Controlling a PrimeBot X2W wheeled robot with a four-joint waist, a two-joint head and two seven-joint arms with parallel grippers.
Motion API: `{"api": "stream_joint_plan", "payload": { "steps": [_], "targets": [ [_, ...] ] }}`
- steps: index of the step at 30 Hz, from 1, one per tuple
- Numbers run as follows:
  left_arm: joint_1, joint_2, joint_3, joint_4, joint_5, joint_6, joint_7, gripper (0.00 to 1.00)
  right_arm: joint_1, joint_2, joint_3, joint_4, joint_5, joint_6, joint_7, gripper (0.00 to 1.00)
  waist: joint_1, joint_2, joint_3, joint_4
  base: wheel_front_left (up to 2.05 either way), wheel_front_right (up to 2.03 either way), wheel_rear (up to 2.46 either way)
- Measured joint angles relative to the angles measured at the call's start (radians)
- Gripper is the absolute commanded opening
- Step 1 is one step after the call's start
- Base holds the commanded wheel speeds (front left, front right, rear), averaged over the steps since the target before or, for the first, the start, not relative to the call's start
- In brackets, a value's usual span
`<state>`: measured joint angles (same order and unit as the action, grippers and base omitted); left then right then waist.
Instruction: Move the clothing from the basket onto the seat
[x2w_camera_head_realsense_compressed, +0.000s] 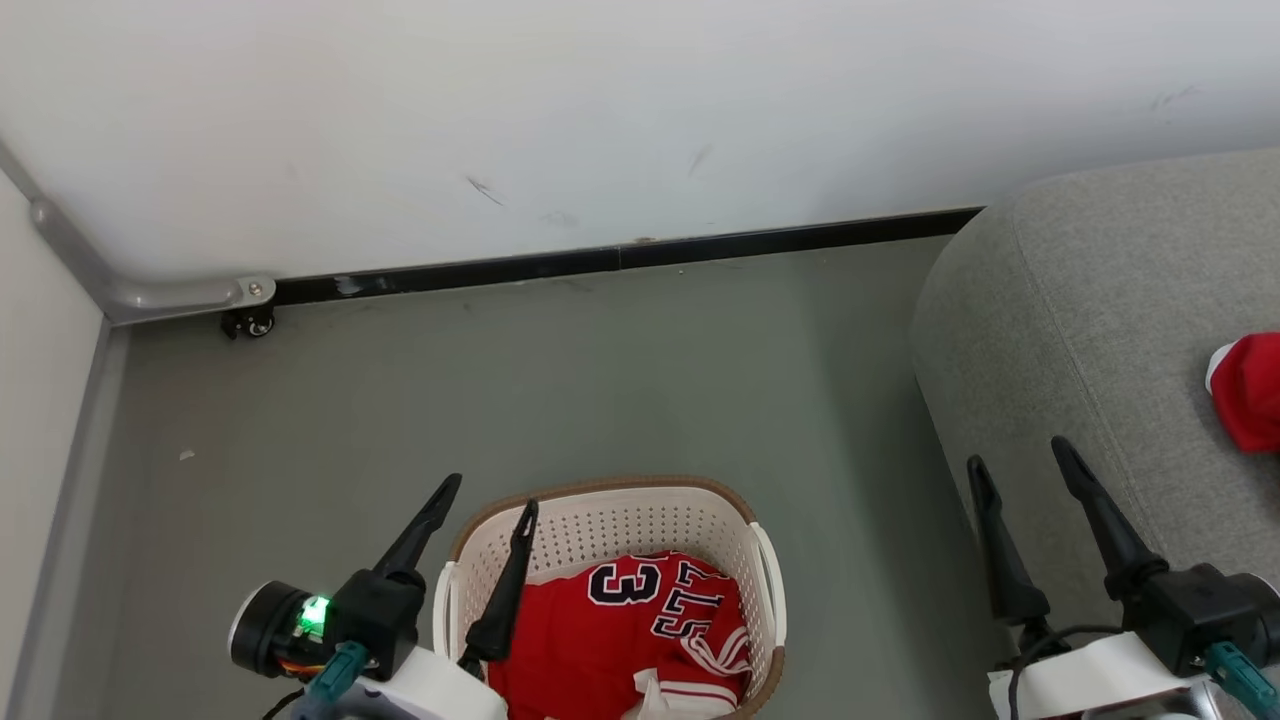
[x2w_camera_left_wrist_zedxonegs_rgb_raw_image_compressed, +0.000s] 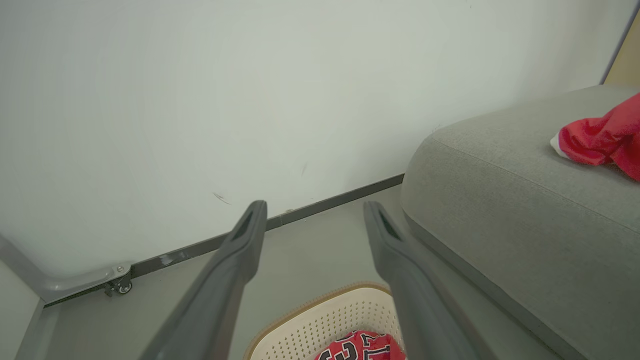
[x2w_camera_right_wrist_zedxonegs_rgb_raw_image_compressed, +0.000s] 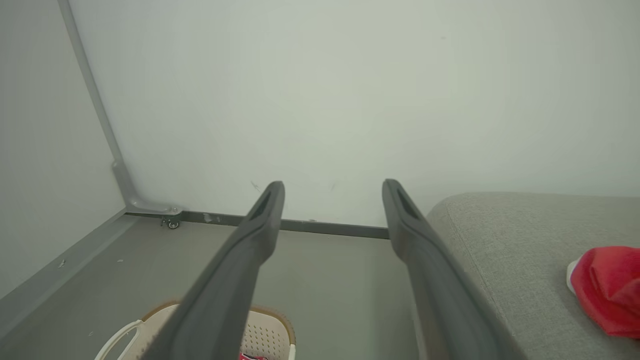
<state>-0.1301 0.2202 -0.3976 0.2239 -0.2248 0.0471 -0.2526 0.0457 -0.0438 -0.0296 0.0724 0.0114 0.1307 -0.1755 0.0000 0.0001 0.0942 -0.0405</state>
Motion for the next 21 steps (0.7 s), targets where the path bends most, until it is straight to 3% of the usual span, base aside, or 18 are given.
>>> {"api": "stream_joint_plan", "payload": {
  "steps": [21],
  "targets": [
    [-0.186, -0.038, -0.13, 0.195, 0.088, -0.093, 0.035, 1.0, -0.012, 0.002, -0.064, -0.103, -0.011, 0.0, 0.001, 1.0, 0.0, 0.0, 0.166, -0.051, 0.0, 0.0, 0.0]
  ]
}}
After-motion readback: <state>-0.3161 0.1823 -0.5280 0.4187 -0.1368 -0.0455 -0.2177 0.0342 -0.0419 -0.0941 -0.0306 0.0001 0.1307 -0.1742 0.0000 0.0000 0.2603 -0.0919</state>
